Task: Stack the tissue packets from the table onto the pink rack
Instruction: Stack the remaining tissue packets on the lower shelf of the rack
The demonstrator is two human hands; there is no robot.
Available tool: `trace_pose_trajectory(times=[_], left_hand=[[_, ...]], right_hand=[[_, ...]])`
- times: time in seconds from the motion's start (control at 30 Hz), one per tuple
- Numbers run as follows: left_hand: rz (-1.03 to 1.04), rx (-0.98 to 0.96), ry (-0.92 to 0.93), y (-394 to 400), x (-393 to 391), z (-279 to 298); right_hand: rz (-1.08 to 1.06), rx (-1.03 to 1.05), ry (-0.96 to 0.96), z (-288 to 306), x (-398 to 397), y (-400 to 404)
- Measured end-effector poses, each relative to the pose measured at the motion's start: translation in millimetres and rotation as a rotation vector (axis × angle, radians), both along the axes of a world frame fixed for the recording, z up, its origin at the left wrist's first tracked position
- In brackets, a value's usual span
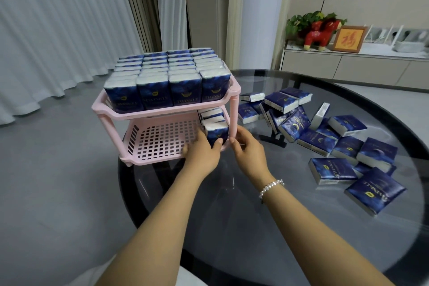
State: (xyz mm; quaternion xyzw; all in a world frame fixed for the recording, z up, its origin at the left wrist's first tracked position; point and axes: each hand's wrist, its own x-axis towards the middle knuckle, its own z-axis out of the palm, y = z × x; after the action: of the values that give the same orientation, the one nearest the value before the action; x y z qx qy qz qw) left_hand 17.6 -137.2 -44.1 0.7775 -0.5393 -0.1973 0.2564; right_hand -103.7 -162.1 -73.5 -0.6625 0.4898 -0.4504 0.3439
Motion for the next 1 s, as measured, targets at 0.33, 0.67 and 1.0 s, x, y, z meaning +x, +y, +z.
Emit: trace_pose_trajectory(times=[0.33,0.67,1.0], left_hand=[[0.055,0.026,-0.095,15,-7,-8],[-0.09,0.11,-0.201,13,-1,-8],[0.03,-0.05,0.098,28,-13,8]], right_hand=[[0.102,0.099,0.08,15,-23,27],[0.13,0.192,0.125,18,-21,31],[0.124,0.169,0.092,22,-23,39]])
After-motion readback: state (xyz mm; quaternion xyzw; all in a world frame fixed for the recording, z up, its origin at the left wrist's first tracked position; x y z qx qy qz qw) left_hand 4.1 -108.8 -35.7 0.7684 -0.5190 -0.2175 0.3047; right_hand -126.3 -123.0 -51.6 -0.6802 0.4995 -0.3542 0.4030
